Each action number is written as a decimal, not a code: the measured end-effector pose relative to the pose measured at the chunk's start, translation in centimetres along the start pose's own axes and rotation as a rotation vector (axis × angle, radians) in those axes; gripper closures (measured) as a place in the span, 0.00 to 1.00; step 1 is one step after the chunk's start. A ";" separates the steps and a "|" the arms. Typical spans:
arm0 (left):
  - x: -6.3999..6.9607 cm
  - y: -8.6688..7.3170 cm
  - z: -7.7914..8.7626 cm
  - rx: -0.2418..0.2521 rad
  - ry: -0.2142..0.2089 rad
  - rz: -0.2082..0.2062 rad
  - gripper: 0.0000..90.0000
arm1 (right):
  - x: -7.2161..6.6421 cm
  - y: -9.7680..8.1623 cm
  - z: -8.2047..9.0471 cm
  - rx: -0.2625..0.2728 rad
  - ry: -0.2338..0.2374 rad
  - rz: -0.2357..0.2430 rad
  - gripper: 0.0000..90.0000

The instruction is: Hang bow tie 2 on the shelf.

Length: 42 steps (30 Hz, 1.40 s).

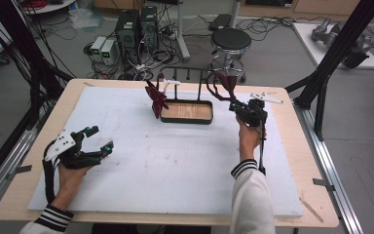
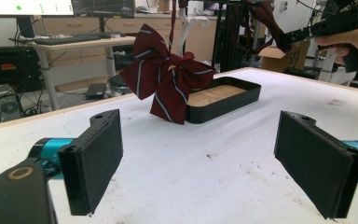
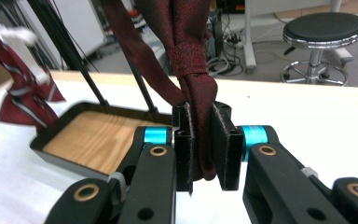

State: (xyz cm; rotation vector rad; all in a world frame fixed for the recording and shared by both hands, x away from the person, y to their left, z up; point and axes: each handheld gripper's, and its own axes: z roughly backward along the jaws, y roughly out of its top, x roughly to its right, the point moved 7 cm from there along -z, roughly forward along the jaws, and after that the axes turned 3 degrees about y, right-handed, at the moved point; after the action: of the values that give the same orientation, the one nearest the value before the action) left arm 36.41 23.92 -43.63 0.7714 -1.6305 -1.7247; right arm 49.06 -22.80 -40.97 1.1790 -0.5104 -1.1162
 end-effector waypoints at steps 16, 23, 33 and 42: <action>0.1 0.1 0.1 0.007 -0.012 0.005 0.17 | -0.8 -0.6 -0.4 -0.041 0.045 0.061 0.09; 0.2 0.1 0.2 0.004 -0.019 0.008 0.17 | -2.1 -0.4 1.5 0.007 0.088 0.114 0.10; 0.0 0.2 0.9 0.013 -0.005 0.013 0.17 | -4.1 -2.8 5.5 0.064 0.106 0.204 0.10; 0.4 0.4 1.7 0.029 0.011 -0.001 0.17 | -5.3 -6.3 9.4 0.143 0.140 0.267 0.10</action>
State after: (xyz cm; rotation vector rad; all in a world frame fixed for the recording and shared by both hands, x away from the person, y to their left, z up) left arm 34.83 24.68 -43.16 0.7943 -1.6517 -1.6976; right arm 36.65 -22.25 -42.23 1.2614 -0.6270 -0.7729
